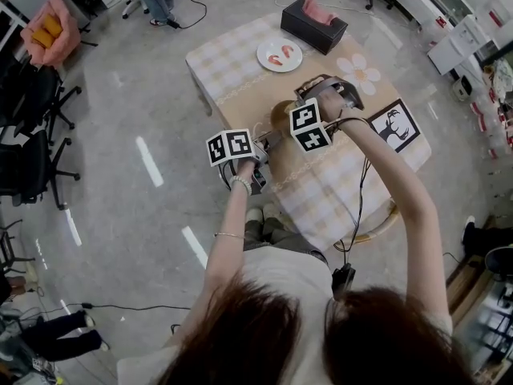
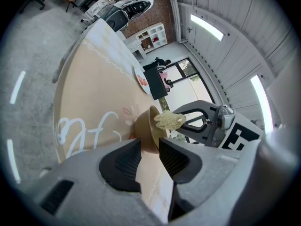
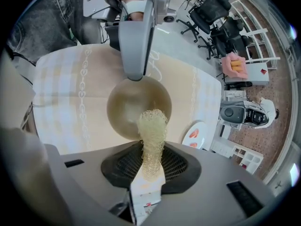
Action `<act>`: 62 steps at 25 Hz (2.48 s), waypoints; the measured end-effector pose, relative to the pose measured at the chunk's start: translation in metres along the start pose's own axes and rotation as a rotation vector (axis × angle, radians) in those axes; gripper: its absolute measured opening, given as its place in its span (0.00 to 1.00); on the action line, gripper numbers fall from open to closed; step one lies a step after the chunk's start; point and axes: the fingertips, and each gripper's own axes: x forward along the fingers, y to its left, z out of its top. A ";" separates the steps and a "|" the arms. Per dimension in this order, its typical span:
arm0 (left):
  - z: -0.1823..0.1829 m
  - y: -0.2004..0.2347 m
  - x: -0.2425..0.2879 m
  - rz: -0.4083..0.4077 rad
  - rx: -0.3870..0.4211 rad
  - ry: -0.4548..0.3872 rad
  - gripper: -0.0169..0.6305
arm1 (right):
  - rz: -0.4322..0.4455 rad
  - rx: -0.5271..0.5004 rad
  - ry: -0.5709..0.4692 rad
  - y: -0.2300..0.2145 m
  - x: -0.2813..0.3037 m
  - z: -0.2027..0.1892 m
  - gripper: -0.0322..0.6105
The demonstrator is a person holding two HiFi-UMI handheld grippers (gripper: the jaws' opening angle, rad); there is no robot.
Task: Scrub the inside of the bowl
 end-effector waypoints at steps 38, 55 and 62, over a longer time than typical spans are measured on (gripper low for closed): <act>0.000 -0.004 0.001 -0.013 -0.005 0.005 0.21 | 0.032 -0.055 0.008 0.044 -0.022 0.017 0.20; 0.001 -0.007 -0.005 -0.052 -0.016 -0.021 0.21 | -0.008 0.017 -0.069 0.022 -0.015 0.046 0.20; 0.004 -0.014 -0.015 -0.063 0.047 -0.039 0.18 | -0.034 0.229 -0.162 0.022 -0.013 0.048 0.20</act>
